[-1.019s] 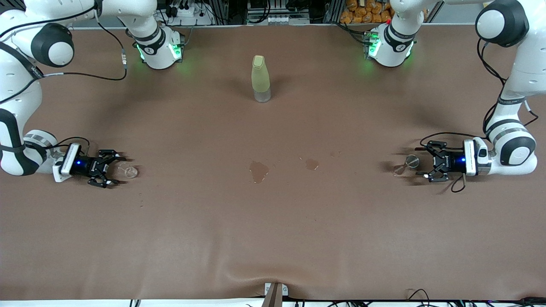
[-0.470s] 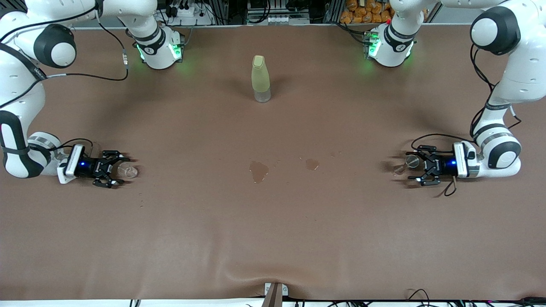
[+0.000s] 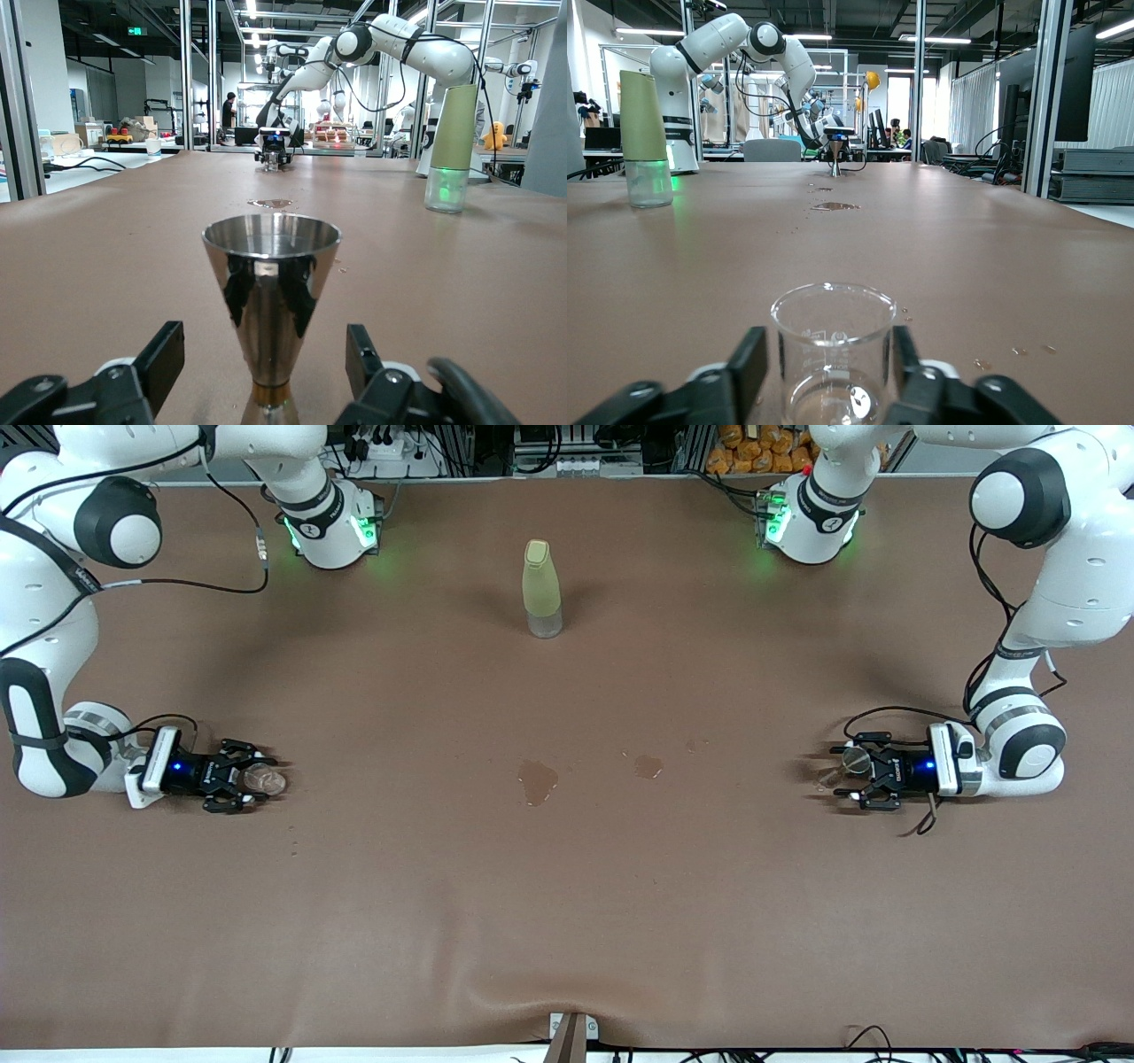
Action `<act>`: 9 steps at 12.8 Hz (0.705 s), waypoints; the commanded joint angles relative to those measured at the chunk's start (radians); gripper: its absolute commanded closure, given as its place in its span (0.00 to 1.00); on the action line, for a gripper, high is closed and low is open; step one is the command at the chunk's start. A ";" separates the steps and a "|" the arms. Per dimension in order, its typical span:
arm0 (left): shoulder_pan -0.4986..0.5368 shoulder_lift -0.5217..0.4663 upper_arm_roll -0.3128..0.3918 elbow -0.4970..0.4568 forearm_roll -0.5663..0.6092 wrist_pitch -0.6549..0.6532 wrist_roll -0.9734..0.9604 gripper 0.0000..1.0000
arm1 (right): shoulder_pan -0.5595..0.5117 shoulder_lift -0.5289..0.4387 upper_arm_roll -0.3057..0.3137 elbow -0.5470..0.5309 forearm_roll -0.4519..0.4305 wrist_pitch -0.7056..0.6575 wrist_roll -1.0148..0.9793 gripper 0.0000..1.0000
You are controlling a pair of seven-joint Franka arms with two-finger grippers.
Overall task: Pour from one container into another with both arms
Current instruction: 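Close the right gripper on the beaker while the left gripper grips the jigger, then lift the beaker with the right gripper while the left gripper lifts the jigger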
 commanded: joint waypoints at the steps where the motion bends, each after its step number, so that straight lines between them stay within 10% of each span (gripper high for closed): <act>1: -0.004 0.006 0.007 0.010 -0.017 -0.002 0.016 0.24 | 0.005 0.015 -0.004 0.013 0.026 -0.013 0.001 0.57; 9: 0.005 0.004 0.014 0.010 -0.012 0.012 0.016 0.52 | 0.068 -0.008 -0.004 0.013 0.026 -0.066 0.105 0.63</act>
